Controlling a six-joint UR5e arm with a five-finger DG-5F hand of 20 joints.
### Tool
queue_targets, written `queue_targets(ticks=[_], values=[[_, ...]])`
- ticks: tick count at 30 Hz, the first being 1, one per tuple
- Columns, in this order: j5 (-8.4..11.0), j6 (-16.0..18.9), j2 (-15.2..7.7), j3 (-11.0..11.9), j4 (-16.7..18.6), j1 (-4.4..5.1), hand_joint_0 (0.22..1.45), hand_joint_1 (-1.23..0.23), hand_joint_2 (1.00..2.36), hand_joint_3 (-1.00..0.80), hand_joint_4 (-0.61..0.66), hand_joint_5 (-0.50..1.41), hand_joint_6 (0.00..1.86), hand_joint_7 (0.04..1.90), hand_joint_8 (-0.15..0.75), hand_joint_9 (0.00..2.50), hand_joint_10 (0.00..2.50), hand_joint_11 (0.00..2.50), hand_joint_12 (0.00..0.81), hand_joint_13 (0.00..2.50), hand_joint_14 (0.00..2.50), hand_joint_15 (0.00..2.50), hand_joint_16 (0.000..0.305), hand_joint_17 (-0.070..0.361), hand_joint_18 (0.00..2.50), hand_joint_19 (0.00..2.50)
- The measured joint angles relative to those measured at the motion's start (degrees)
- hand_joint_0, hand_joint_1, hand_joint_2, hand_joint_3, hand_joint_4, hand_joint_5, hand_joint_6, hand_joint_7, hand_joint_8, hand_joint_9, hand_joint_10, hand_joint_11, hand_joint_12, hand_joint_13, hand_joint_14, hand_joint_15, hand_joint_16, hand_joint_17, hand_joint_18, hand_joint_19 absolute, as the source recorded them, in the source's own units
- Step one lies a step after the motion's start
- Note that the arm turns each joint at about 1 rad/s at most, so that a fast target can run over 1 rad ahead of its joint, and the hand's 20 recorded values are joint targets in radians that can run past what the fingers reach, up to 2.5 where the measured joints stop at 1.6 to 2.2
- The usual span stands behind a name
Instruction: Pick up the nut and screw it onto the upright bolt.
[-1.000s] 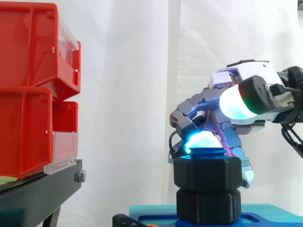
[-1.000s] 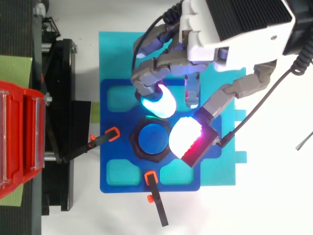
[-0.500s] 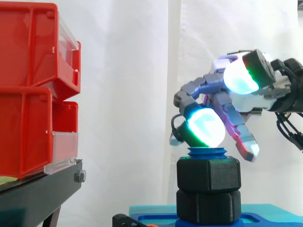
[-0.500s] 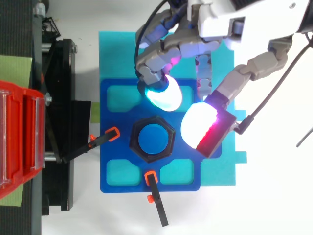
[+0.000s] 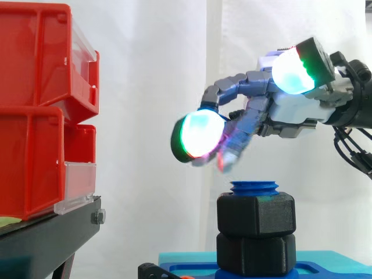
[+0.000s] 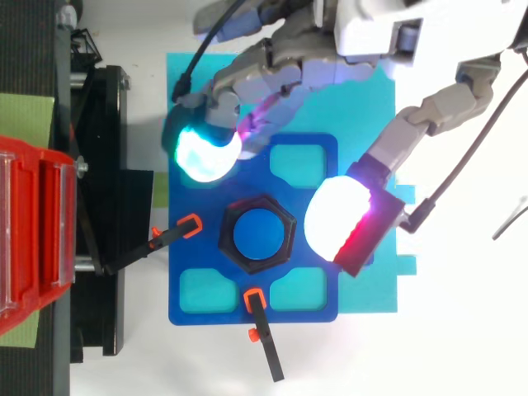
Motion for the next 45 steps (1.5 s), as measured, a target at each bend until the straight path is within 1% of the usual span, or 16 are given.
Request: queue_targets(ticks=[2,6,9,12,15,24,32,35,38,40,45], values=[[0.10,-0.1,0.0,-0.3,1.1,0.35,0.45,-0.33,1.00,-0.50,0.14,-0.17,0.50,0.62,0.207,0.64,0.00,0.00,0.294,0.33,0.00,0.00,0.030,0.067,0.00,0.00],[0.89,-0.2,0.0,-2.5,4.7,1.53,0.45,-0.32,1.00,-0.50,0.13,-0.17,0.50,0.61,0.209,0.59,0.00,0.00,0.299,0.27,0.00,0.00,0.031,0.071,0.00,0.00],[1.66,-0.2,0.0,-4.1,6.4,2.35,0.45,-0.31,1.00,-0.50,0.13,-0.18,0.50,0.61,0.203,0.53,0.00,0.00,0.302,0.23,0.00,0.00,0.032,0.073,0.00,0.00],[2.19,-0.2,0.0,-5.0,7.2,2.87,0.45,-0.30,1.00,-0.50,0.14,-0.18,0.50,0.62,0.203,0.50,0.00,0.00,0.306,0.21,0.00,0.00,0.033,0.073,0.00,0.00],[2.40,-0.2,0.0,-5.3,7.3,3.13,0.44,-0.29,1.00,-0.50,0.14,-0.18,0.50,0.62,0.203,0.48,0.00,0.00,0.308,0.19,0.00,0.00,0.033,0.075,0.00,0.00],[2.47,-0.3,0.0,-5.4,6.9,3.24,0.44,-0.29,1.00,-0.50,0.16,-0.17,0.50,0.66,0.207,0.47,0.00,0.00,0.309,0.17,0.00,0.00,0.034,0.077,0.00,0.00],[2.47,-1.3,0.0,-5.7,5.7,3.31,0.44,-0.28,1.00,-0.50,0.17,-0.16,0.50,0.68,0.208,0.46,0.00,0.00,0.310,0.16,0.00,0.00,0.035,0.078,0.00,0.00],[2.46,-1.7,0.0,-6.9,6.6,3.32,0.45,-0.28,1.00,-0.50,0.18,-0.16,0.50,0.68,0.209,0.46,0.00,0.00,0.309,0.16,0.00,0.00,0.035,0.078,0.00,0.00],[2.46,-1.7,0.0,-8.2,8.4,3.32,0.45,-0.28,1.00,-0.50,0.18,-0.16,0.50,0.69,0.210,0.47,0.00,0.00,0.309,0.16,0.00,0.00,0.035,0.078,0.00,0.00],[2.47,-1.6,0.0,-8.6,9.2,3.33,0.45,-0.28,1.00,-0.50,0.18,-0.16,0.50,0.69,0.211,0.47,0.00,0.00,0.310,0.16,0.00,0.00,0.035,0.079,0.00,0.00],[2.47,-1.6,0.0,-8.9,10.1,3.33,0.45,-0.28,1.00,-0.50,0.18,-0.15,0.50,0.71,0.213,0.47,0.00,0.00,0.309,0.17,0.00,0.00,0.035,0.078,0.00,0.00]])
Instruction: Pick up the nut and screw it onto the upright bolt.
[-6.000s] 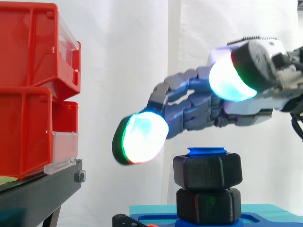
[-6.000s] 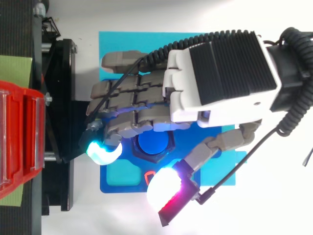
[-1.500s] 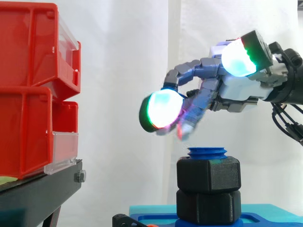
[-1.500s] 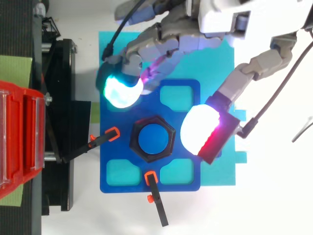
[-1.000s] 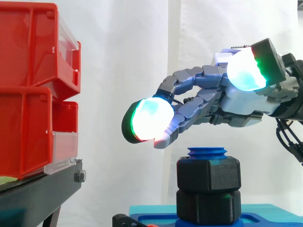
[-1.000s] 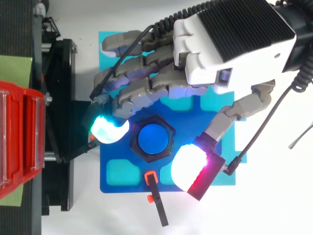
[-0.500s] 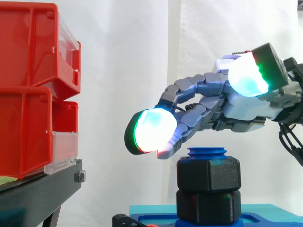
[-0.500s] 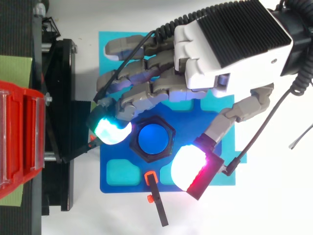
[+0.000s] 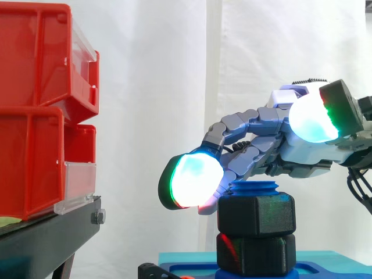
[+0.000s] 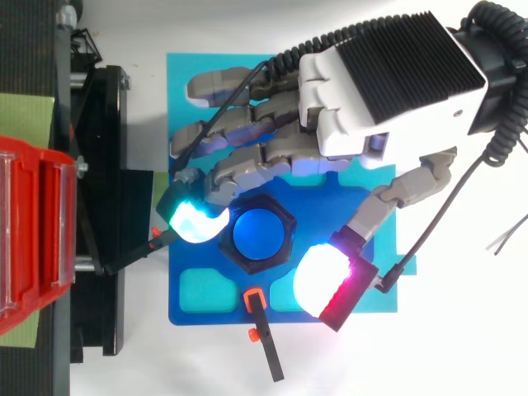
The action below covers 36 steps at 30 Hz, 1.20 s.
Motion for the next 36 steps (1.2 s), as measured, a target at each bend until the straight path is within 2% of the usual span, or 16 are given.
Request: queue_targets(ticks=[17,23,27,30,36], values=[[0.00,-0.9,0.0,0.0,0.1,0.00,0.46,-0.28,1.00,-0.50,0.22,-0.13,0.50,0.78,0.230,0.53,0.00,0.00,0.290,0.24,0.00,0.00,0.031,0.070,0.00,0.00],[0.00,-1.6,0.0,0.0,0.2,-0.08,0.46,-0.29,1.00,-0.50,0.26,-0.11,0.50,0.87,0.236,0.58,0.00,0.00,0.267,0.29,0.00,0.00,0.027,0.060,0.00,0.00],[0.00,-1.6,0.0,0.0,0.1,-0.19,0.47,-0.31,1.00,-0.50,0.28,-0.10,0.50,0.96,0.250,0.64,0.00,0.00,0.203,0.37,0.00,0.00,0.017,0.039,0.03,0.00],[0.00,-1.7,0.0,0.0,-0.1,-0.30,0.48,-0.32,1.00,-0.50,0.27,-0.09,0.50,1.04,0.246,0.70,0.00,0.00,0.168,0.43,0.00,0.00,0.013,0.028,0.12,0.00],[-0.17,-1.7,0.0,0.0,-0.3,-0.56,0.48,-0.34,1.00,-0.50,0.23,-0.08,0.50,1.20,0.251,0.77,0.00,0.00,0.160,0.44,0.00,0.00,0.012,0.027,0.16,0.00]])
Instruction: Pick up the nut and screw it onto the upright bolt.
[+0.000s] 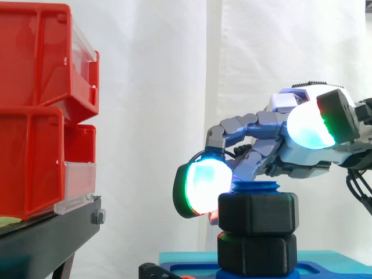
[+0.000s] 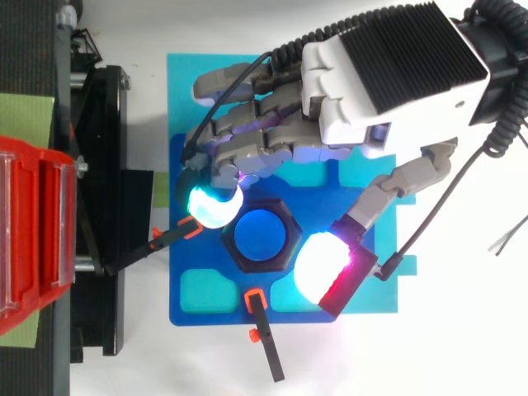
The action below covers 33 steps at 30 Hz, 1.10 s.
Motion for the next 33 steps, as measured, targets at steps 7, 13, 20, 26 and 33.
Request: queue_targets(ticks=[7,13,20,26,33], values=[[-0.18,0.1,0.0,0.0,0.0,-0.44,0.49,-0.34,1.00,-0.50,0.21,-0.05,0.50,1.31,0.246,0.82,0.00,0.00,0.158,0.48,0.00,0.00,0.012,0.026,0.19,0.00],[-0.56,0.0,0.0,0.0,0.2,-0.86,0.49,-0.34,1.00,-0.50,0.18,0.00,0.50,1.43,0.246,0.94,0.00,0.00,0.153,0.55,0.00,0.00,0.011,0.025,0.25,0.00],[-0.99,0.1,0.0,0.0,0.7,-1.45,0.50,-0.33,1.00,-0.50,0.11,0.05,0.52,1.42,0.230,1.22,0.00,0.00,0.134,0.73,0.00,0.00,0.008,0.018,0.39,0.00],[-2.34,0.2,0.0,0.0,1.3,-2.22,0.51,-0.33,1.00,-0.50,0.07,0.08,0.57,1.35,0.187,1.54,0.00,0.03,0.106,0.89,0.00,0.00,0.003,0.007,0.52,0.00],[-3.59,0.7,0.0,0.0,2.1,-2.87,0.51,-0.33,1.00,-0.50,0.07,0.08,0.61,1.25,0.210,1.81,0.00,0.15,0.092,1.14,0.00,0.00,0.001,-0.002,0.78,0.00]])
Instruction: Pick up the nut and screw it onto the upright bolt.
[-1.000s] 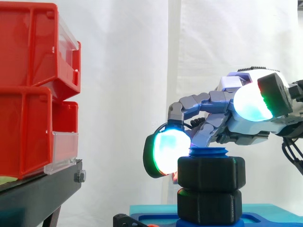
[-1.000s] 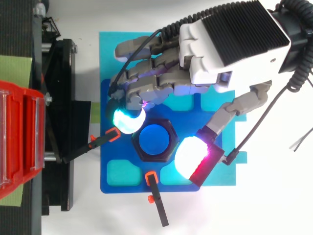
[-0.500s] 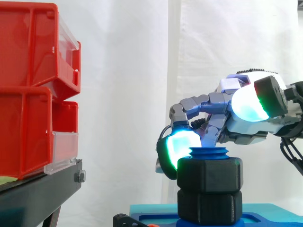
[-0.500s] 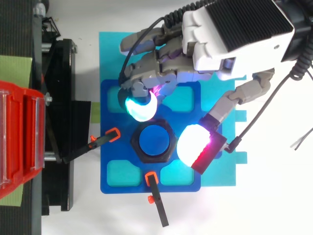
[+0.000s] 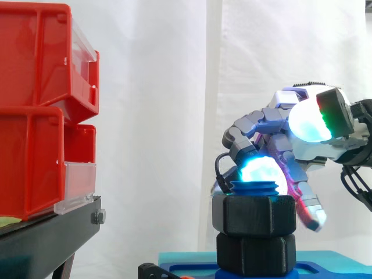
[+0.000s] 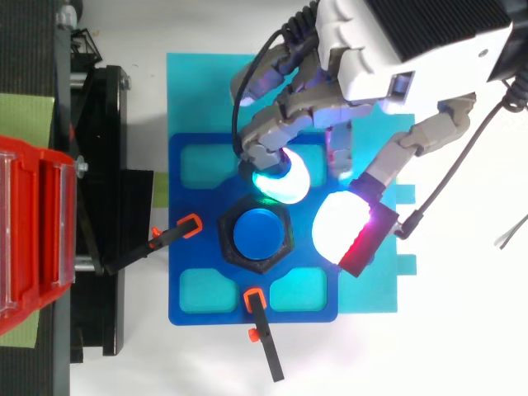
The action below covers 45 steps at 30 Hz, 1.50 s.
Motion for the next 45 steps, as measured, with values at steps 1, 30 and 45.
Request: queue_targets(ticks=[1,30,45], values=[[-0.11,0.1,0.0,0.0,0.0,-0.07,0.51,-0.33,1.00,-0.50,0.07,0.08,0.61,1.25,0.208,1.81,0.00,0.15,0.094,1.14,0.00,0.00,0.001,-0.002,0.79,0.00],[-3.26,0.1,0.0,8.9,-7.8,-0.37,0.48,-0.29,1.00,-0.50,0.22,-0.11,0.50,0.82,0.272,1.12,0.00,0.00,0.241,0.73,0.00,0.00,0.021,0.048,0.38,0.00],[2.19,-0.9,0.0,3.2,-0.8,2.76,0.46,-0.19,1.00,-0.50,0.15,-0.18,0.50,0.69,0.223,0.29,0.00,0.00,0.317,0.02,0.00,0.00,0.035,0.080,0.00,0.00]])
